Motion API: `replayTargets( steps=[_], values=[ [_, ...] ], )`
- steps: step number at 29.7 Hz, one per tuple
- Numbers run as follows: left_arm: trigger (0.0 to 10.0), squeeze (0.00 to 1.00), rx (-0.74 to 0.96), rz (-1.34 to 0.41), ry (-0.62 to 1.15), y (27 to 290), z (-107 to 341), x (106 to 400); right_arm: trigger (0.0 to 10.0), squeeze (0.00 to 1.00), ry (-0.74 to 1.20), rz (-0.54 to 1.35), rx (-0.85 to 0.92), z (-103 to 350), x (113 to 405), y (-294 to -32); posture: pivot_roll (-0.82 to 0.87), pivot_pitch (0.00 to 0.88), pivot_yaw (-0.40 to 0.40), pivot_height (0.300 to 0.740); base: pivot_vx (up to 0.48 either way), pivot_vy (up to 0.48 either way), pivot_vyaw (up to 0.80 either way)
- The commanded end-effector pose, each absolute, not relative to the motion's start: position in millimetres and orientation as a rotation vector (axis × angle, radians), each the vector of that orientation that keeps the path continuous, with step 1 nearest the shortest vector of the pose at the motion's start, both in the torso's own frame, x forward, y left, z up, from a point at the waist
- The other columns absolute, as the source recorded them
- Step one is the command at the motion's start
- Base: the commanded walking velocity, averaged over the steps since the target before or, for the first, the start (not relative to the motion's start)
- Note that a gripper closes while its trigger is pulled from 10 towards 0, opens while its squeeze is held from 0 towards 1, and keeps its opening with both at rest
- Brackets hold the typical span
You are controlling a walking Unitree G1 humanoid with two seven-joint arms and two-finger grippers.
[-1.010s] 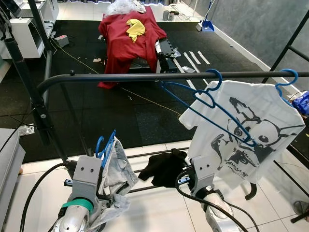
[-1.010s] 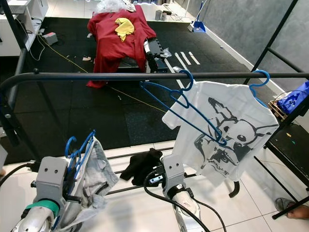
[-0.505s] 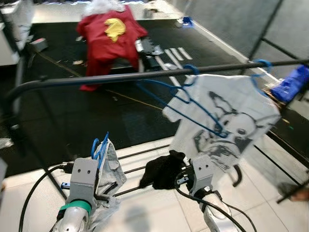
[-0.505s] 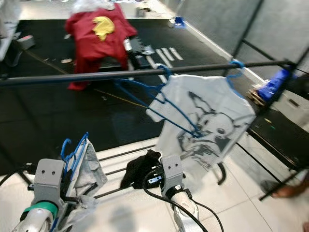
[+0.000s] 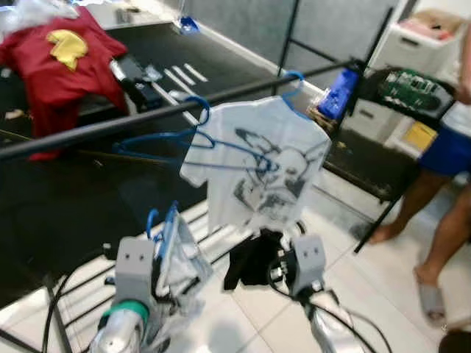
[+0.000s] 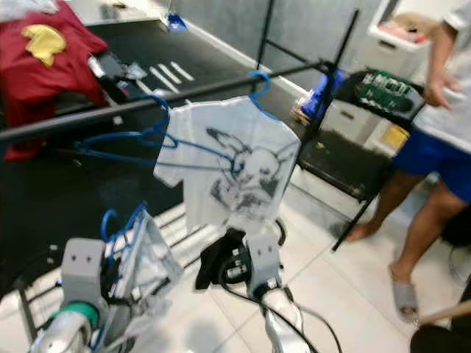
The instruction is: Hang hanger
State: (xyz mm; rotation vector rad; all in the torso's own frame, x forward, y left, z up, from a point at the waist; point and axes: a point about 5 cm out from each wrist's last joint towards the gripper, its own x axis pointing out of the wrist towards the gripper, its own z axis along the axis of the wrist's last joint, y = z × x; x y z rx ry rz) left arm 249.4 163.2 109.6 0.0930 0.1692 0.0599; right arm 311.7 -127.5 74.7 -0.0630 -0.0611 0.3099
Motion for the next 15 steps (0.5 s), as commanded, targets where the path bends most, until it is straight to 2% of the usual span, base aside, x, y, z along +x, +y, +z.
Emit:
replayTargets(
  steps=[1, 15],
  values=[
    [10.0, 0.00, 0.101, 0.079, 0.172, 167.5, 107.4, 247.7, 10.0, 0.00, -0.028, 0.308, -0.054, 66.5, 306.6, -127.4, 0.07, 0.116, -0.029, 0.740, 0.000, 0.000, -0.80],
    [10.0, 0.00, 0.106, 0.088, 0.179, 169.9, 105.7, 246.7, 10.0, 0.00, -0.024, 0.318, -0.054, 66.3, 306.8, -125.7, 0.07, 0.120, -0.031, 0.740, 0.000, 0.000, -0.80]
  ],
)
